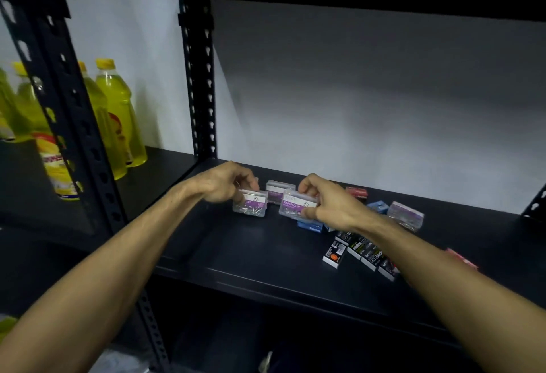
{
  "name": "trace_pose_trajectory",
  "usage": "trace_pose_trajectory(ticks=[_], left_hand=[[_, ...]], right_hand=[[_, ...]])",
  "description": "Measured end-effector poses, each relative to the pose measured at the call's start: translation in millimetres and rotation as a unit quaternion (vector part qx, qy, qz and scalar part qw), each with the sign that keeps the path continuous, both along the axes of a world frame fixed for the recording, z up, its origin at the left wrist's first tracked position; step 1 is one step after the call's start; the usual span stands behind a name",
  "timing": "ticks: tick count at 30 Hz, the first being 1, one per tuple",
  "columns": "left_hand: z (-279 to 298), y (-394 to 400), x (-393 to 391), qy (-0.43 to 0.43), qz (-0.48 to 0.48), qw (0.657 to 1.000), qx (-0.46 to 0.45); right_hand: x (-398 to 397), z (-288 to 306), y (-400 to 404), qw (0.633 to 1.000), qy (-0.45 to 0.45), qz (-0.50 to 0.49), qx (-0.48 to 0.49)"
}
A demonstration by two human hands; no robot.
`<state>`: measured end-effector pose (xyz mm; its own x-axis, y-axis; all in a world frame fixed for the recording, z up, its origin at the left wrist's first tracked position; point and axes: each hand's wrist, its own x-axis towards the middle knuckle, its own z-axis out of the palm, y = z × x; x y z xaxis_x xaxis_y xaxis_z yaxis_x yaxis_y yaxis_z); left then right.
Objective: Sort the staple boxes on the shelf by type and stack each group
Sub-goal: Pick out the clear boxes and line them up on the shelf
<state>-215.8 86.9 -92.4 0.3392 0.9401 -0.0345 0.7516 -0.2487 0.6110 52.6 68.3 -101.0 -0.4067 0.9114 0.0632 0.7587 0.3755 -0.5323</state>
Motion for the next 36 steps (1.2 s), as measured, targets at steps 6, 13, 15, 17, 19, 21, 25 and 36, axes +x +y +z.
trace_pose_trajectory(ticks=[6, 13, 15, 17, 19, 21, 25, 36], left_hand=[[-6, 5, -22, 0.001, -0.003, 1.0, -0.009], [-19, 9, -35, -0.019, 0.0, 0.999, -0.028], [-20, 12, -38, -0.028, 0.002, 0.999, -0.028], [-21, 13, -39, -0.028, 0.003, 0.999, -0.024], [-21, 15, -39, -0.031, 0.003, 0.999, -0.018], [-22, 15, -39, -0.034, 0.004, 0.999, -0.014], [-22, 15, -39, -0.035, 0.005, 0.999, -0.01], [-20, 14, -41, -0.027, 0.007, 1.0, -0.005]], right_hand=[[-32, -15, 3, 1.0, -0.02, 0.007, 0.012], [-47, -34, 7, 0.999, -0.029, -0.003, 0.023], [-49, -35, 8, 0.999, -0.035, -0.003, 0.031], [-51, -34, 10, 0.999, -0.037, -0.005, 0.033], [-53, -35, 12, 0.999, -0.035, -0.006, 0.033], [-54, -36, 13, 0.999, -0.034, -0.007, 0.032], [-54, -36, 14, 0.999, -0.036, -0.007, 0.033], [-53, -36, 13, 0.998, -0.033, -0.002, 0.046]])
